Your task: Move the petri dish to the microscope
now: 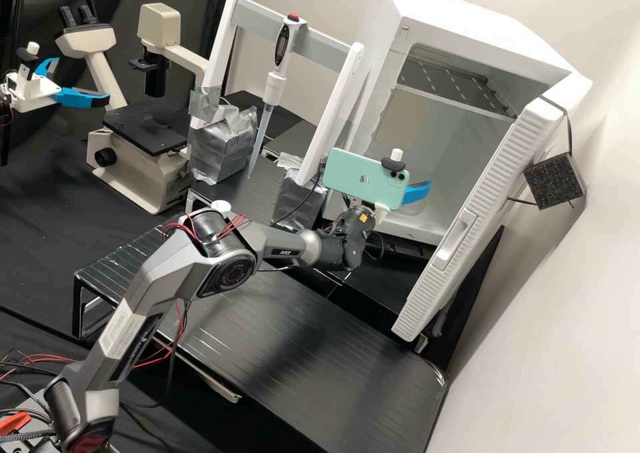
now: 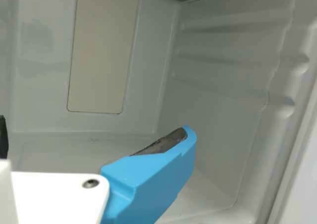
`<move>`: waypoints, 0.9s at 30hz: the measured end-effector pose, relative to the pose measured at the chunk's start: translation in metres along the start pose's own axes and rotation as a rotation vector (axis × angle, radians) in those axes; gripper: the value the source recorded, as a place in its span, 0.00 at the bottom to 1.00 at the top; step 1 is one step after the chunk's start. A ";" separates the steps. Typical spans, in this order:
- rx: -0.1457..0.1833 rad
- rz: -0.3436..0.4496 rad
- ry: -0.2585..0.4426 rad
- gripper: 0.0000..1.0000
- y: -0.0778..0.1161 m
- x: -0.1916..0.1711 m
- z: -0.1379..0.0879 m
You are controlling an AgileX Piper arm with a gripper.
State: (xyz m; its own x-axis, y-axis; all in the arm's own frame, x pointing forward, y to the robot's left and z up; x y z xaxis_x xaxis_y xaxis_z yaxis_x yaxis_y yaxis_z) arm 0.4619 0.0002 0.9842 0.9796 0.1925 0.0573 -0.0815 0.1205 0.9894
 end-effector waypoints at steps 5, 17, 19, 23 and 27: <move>-0.007 -0.007 -0.003 1.00 -0.004 0.008 0.004; -0.026 -0.016 -0.061 1.00 -0.013 0.029 0.032; -0.028 -0.019 -0.082 1.00 -0.014 0.032 0.038; -0.028 -0.020 -0.102 1.00 -0.018 0.037 0.046; -0.029 -0.024 -0.127 1.00 -0.021 0.041 0.054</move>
State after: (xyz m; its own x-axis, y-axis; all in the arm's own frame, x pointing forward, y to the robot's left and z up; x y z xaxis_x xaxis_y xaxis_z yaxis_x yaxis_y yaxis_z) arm 0.5139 -0.0470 0.9727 0.9966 0.0646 0.0517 -0.0611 0.1517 0.9865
